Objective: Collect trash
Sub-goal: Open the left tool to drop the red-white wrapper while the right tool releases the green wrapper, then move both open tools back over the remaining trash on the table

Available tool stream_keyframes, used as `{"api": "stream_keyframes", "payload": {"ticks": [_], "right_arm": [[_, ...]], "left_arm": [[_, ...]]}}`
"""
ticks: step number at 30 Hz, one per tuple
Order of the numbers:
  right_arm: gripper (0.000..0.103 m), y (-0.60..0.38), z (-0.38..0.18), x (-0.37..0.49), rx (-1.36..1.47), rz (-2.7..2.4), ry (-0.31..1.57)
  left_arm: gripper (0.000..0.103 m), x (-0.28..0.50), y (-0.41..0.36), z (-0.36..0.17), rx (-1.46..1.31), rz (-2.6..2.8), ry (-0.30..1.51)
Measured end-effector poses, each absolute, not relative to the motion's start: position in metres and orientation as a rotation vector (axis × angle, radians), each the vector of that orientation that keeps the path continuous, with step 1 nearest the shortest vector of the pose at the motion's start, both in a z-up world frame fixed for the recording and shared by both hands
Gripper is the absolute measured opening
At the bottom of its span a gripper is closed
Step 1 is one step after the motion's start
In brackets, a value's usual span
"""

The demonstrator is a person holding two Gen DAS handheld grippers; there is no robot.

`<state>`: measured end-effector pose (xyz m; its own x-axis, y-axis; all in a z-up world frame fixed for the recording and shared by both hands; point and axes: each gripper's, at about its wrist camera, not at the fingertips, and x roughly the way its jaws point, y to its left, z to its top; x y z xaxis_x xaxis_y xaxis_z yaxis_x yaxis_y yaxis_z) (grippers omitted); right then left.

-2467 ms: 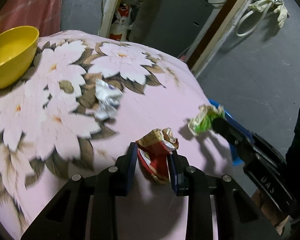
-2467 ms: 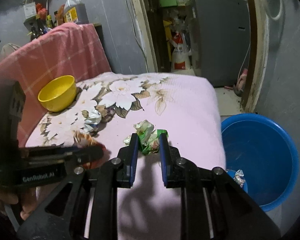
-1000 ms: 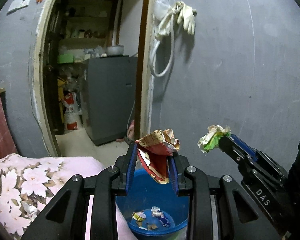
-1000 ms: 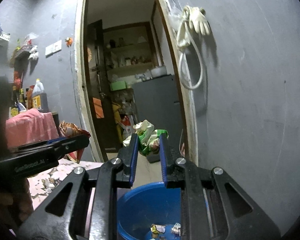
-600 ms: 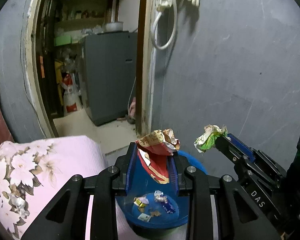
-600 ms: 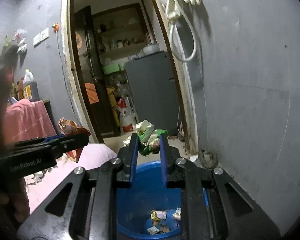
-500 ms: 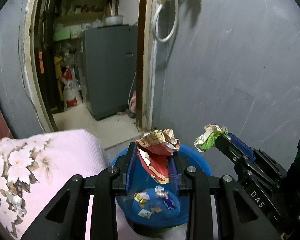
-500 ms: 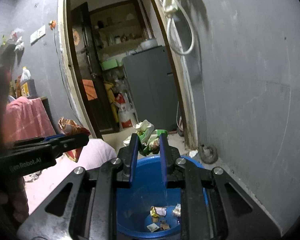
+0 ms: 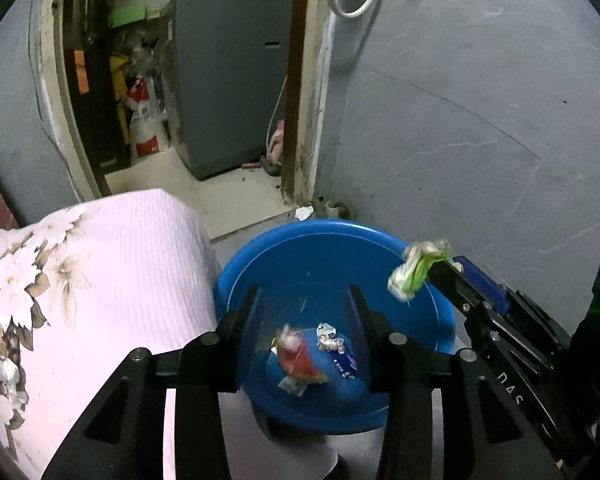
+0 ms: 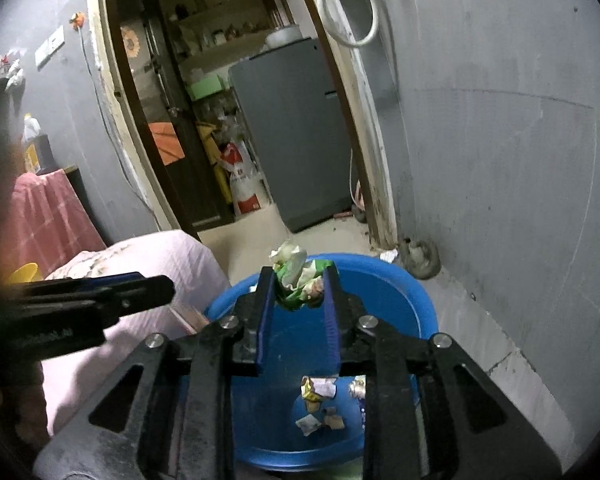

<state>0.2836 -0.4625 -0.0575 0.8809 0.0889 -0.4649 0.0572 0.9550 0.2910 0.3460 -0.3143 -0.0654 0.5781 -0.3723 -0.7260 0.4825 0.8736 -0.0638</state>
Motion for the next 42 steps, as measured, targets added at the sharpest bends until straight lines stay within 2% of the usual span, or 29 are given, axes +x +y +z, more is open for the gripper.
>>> {"api": "stream_keyframes", "payload": {"ticks": [6, 23, 36, 40, 42], "right_arm": [[0.039, -0.468, -0.062, 0.286, 0.336, 0.008, 0.523], [0.041, -0.463, -0.051, 0.281, 0.330, 0.001, 0.508], [0.042, -0.443, -0.005, 0.260, 0.277, 0.002, 0.438], [0.047, -0.431, 0.012, 0.252, 0.254, 0.005, 0.399], [0.054, -0.426, 0.021, 0.248, 0.247, 0.004, 0.380]], "left_arm": [[0.046, 0.348, -0.309, -0.066, 0.138, -0.492, 0.819], [0.047, 0.340, -0.302, -0.051, 0.129, -0.491, 0.797], [0.047, 0.315, -0.277, -0.009, 0.094, -0.487, 0.710], [0.053, 0.310, -0.262, 0.010, 0.066, -0.477, 0.668], [0.054, 0.307, -0.252, 0.018, 0.054, -0.471, 0.649]]}}
